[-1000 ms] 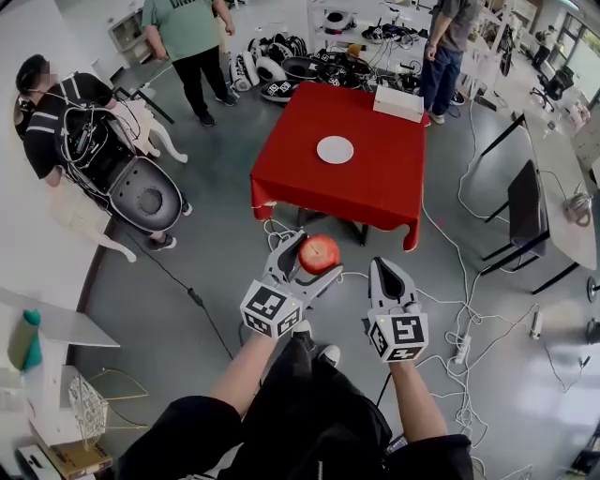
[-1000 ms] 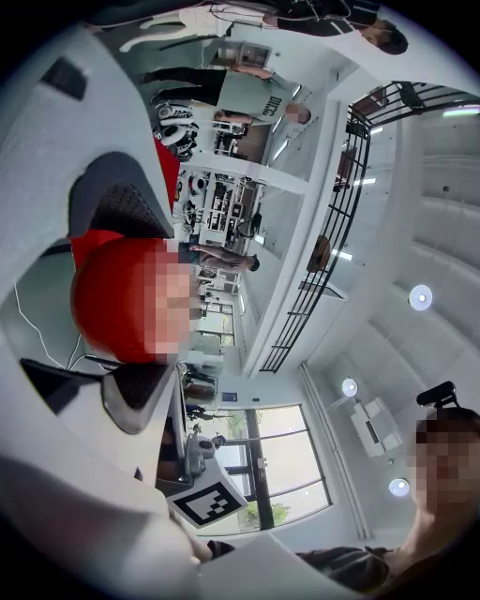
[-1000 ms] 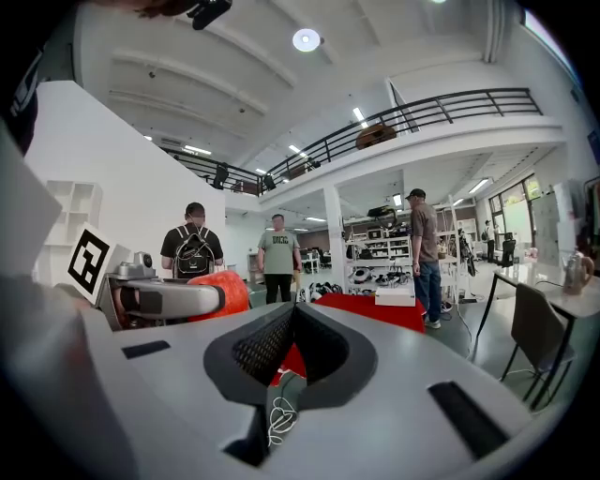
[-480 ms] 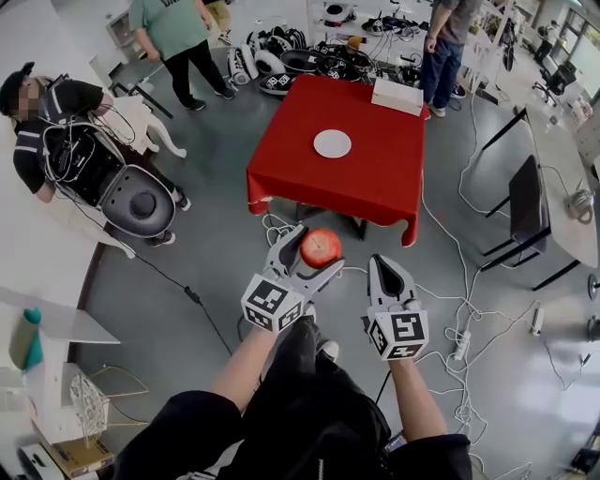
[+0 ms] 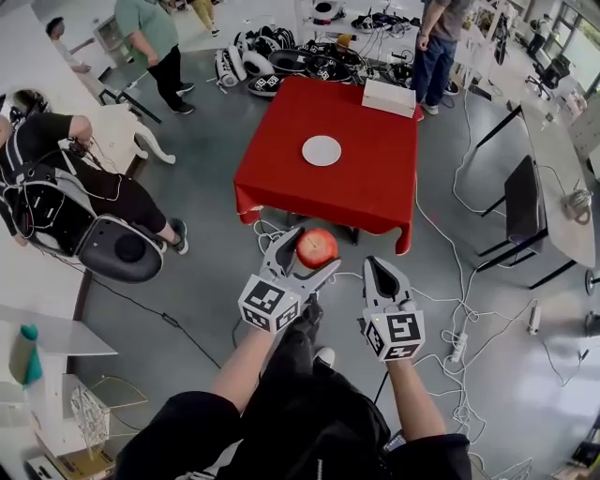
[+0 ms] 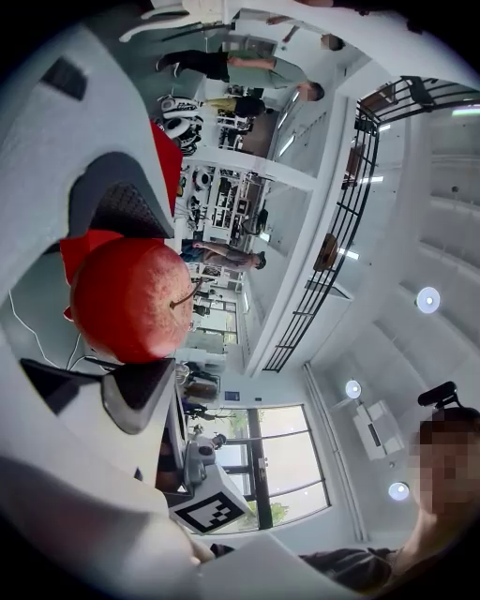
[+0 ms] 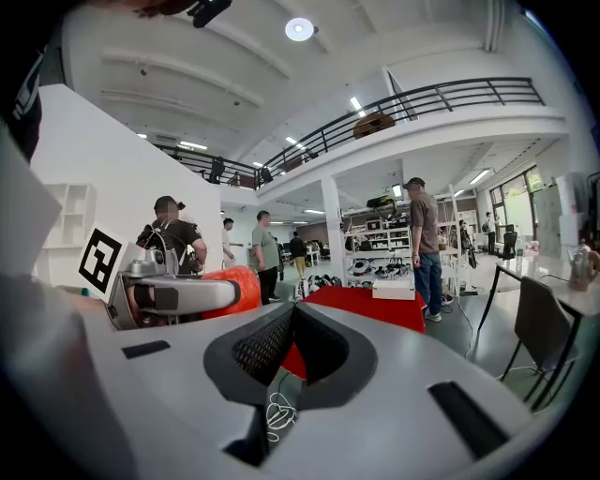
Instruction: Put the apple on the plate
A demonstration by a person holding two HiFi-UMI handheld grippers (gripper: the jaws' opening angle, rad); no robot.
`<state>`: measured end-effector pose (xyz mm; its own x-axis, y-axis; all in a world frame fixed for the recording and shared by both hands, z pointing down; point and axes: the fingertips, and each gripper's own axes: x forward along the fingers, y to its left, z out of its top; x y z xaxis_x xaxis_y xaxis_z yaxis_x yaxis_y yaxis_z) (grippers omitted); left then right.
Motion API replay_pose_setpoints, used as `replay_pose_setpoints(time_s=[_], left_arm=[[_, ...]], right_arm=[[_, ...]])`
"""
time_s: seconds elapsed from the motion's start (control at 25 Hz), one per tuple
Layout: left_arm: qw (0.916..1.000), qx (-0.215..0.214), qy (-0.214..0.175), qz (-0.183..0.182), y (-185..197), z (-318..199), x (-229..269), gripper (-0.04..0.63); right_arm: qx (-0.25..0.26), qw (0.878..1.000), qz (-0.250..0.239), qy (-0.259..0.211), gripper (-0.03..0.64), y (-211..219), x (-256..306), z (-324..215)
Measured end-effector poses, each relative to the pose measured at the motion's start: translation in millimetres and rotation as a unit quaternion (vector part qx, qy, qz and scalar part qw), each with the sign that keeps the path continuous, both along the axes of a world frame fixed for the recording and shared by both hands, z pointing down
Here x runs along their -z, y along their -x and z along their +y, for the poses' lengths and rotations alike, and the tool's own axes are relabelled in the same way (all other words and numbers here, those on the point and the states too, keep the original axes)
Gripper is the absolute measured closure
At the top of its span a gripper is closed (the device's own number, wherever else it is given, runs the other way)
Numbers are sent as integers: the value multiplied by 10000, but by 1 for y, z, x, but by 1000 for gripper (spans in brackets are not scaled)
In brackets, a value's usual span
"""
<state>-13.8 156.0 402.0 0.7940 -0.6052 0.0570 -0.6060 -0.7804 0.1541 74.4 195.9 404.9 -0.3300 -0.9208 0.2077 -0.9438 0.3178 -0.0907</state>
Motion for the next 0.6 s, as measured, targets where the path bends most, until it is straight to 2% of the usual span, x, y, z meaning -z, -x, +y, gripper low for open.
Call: replay_pose_setpoints(time_s=[0.16, 0.6], left_arm=[[10000, -11, 16, 21, -3, -41, -5, 201], [9999, -72, 50, -70, -5, -204, -20, 201]], right_arm=[[4, 10000, 15, 17, 606, -1, -4, -40], [-38, 9997, 153, 181, 606, 4, -6, -202]])
